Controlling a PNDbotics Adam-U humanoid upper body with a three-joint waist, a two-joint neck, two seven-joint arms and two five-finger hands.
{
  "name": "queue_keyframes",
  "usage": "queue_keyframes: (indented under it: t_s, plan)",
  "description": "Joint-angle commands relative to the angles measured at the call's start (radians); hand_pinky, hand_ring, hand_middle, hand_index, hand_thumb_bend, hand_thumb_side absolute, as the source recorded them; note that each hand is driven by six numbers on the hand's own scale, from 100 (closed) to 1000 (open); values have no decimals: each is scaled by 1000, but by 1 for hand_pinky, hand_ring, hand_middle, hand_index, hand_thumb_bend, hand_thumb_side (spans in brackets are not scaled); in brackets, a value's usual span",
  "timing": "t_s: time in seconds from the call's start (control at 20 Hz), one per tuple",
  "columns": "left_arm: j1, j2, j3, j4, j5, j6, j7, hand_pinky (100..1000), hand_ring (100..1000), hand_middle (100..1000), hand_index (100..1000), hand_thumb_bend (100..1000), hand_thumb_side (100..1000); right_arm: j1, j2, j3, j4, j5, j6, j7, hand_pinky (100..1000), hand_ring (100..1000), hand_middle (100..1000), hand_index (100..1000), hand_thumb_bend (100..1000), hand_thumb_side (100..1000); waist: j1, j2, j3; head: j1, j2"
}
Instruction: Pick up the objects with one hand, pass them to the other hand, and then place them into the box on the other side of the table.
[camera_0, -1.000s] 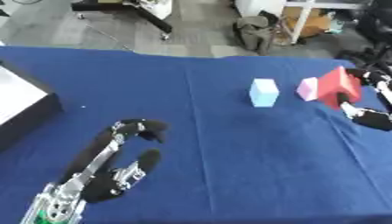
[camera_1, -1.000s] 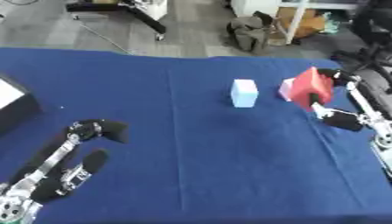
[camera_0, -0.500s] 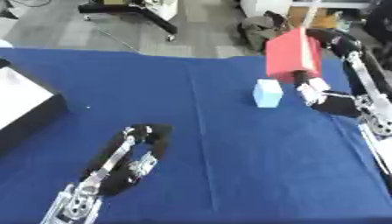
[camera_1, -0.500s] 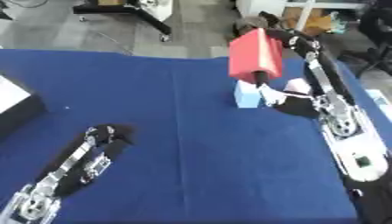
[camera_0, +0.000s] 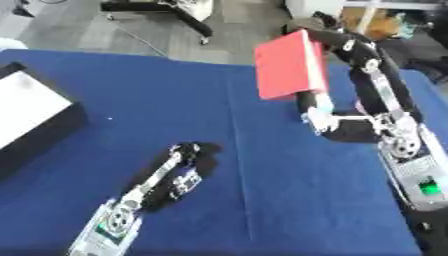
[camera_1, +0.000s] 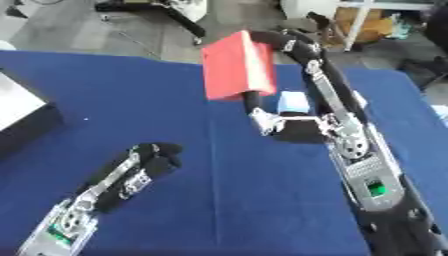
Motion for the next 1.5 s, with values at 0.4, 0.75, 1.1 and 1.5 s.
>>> queue_keyframes:
  t_s: [0.4,0.75,1.1,1.5]
  plan:
    - [-71,56,-33,-43,449,143,-33,687,699,590,827,834,1000,-12,7,44,-21,-40,-29,55,756,684,355,608,100,100,1,6,0,8,-3]
    - [-82,67,-44,-29,641,174,-24,683,686,582,828,911,1000,-15,9,57,-21,-59,-32,74,754,682,351,608,100,100,2,11,-2,-4,-3]
    - [-112,73,-77,-62,767,187,-74,663,662,564,835,694,853,-23,8,87,-21,-90,-30,104,751,681,349,609,100,234,2,12,-2,-18,-3]
    - [-161,69,-115,-114,867,245,-67,659,657,555,834,608,829,-26,7,112,-21,-144,6,136,748,683,345,612,100,432,0,11,-2,-32,-3]
